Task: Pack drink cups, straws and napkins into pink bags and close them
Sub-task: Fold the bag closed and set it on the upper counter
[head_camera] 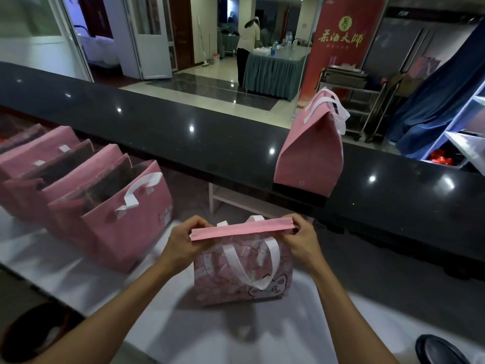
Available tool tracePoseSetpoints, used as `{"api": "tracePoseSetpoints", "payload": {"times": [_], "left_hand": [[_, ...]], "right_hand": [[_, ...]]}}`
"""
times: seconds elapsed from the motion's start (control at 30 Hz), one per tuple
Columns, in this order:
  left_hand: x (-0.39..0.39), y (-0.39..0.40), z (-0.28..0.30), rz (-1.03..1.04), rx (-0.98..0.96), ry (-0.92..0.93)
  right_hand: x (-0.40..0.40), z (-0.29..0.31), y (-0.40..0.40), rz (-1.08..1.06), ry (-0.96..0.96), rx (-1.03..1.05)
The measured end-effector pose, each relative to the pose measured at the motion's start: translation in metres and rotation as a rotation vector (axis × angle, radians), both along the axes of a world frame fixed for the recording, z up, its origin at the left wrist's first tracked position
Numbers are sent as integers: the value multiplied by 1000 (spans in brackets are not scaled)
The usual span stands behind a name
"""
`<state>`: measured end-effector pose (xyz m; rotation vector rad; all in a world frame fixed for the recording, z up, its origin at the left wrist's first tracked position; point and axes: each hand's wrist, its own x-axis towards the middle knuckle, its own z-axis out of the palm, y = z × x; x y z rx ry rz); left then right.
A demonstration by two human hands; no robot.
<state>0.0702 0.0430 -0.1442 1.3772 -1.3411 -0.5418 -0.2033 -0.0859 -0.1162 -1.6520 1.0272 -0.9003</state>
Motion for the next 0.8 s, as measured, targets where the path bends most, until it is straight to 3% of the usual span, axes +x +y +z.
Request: {"api": "tracePoseSetpoints", "payload": {"times": [0.4, 0.53, 0.7, 0.8], "left_hand": [[8, 7, -3, -13, -103, -298], [4, 8, -4, -35, -243, -521], [8, 7, 10, -234, -391, -885], [11, 9, 15, -288, -416, -978]], "right_hand": [[-7, -10, 4, -100, 30, -10], [-13, -7, 6, -81, 45, -48], [-22, -6, 4, -78, 103, -93], [-22, -8, 3, -73, 131, -102]]}}
